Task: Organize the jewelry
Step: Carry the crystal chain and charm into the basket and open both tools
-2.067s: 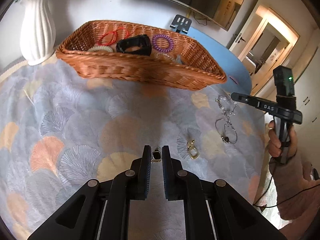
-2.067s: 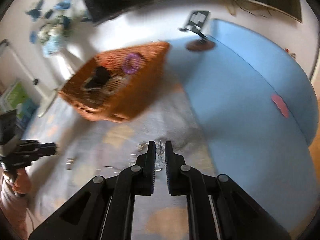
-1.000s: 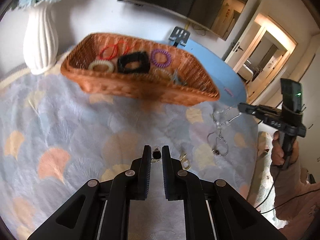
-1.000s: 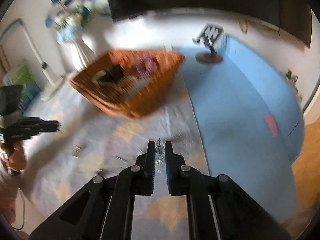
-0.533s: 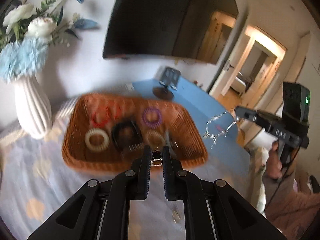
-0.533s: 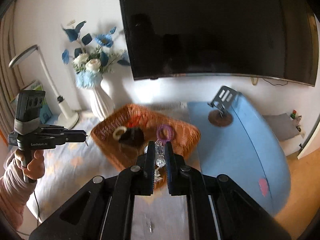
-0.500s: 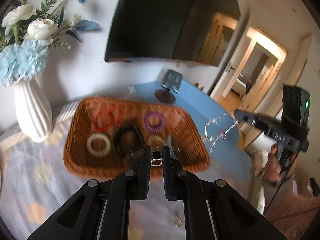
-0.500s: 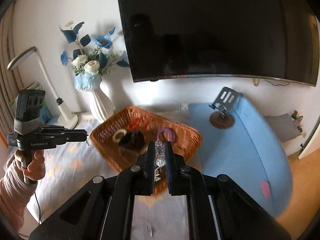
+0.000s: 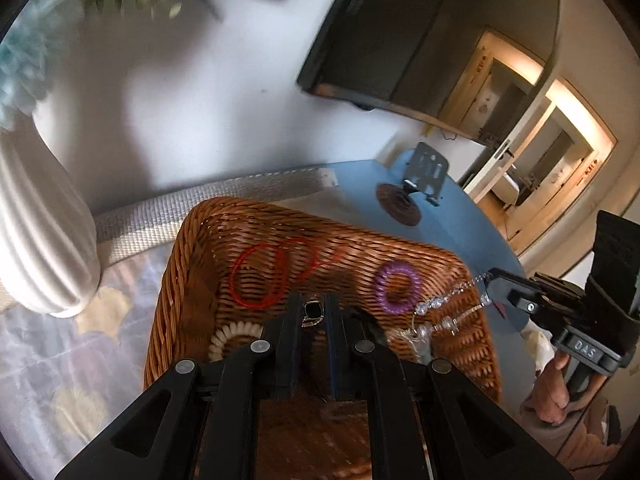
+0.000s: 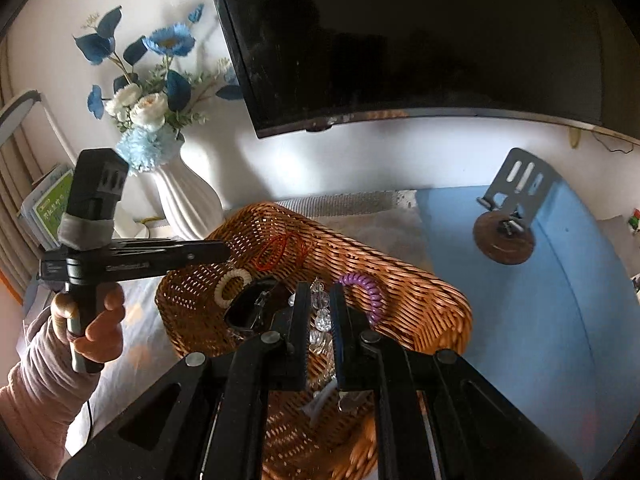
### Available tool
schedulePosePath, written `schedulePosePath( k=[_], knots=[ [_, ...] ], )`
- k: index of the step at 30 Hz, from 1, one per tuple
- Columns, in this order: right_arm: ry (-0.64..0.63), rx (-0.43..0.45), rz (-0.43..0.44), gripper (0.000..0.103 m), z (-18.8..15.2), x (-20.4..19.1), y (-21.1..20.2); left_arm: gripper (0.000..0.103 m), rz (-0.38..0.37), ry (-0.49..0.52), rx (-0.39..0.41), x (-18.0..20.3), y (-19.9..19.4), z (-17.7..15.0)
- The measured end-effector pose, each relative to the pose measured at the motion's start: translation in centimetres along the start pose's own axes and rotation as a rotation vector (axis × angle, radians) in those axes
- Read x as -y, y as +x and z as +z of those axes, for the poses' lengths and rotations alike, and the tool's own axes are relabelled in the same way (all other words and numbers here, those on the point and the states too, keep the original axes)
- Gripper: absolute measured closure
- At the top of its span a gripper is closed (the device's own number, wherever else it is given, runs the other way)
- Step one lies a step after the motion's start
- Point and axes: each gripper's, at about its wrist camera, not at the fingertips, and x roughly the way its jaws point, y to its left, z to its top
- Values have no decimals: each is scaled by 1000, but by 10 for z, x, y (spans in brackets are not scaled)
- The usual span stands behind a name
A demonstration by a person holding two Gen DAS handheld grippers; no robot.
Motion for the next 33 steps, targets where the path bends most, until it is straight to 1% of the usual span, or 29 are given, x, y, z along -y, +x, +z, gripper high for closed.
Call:
schedulePosePath(
  k=[3, 6, 9, 11, 13, 15, 18, 21, 25, 32, 33],
  knots=[
    [1, -3, -6, 91, -1, 3, 4, 92, 1, -15, -4, -6, 9, 0],
    [8, -12, 29, 91, 0, 4, 9, 92, 5, -19, -9, -8, 16, 1],
    [-5, 11, 32, 91, -1, 1, 4, 93, 9, -16, -11, -8, 19, 1],
    [-5, 15, 8, 91, 0, 4, 4, 92, 12, -15, -14, -9, 22, 1],
    [0, 1, -34, 91, -1, 9, 9, 92, 12, -19, -15, -9, 23, 1],
    [7, -14, -99, 91, -3, 16, 15, 92, 12, -21, -16, -9, 24, 3],
    [14, -28, -144, 91, -6, 22, 19, 92, 20, -15, -17, -7, 26, 3],
    [26, -39, -136, 91, -7, 26, 21, 92, 22, -16, -21, -9, 27, 3],
    [25, -35, -168, 91, -7, 29, 21, 92, 32, -26, -24, -12, 30, 1],
    [47, -24, -151, 90, -6, 34, 15, 92, 50, -34, -25, -16, 30, 1],
    [47, -25, -150, 88, -5, 33, 14, 90, 61, -28, -27, -15, 28, 1]
  ],
)
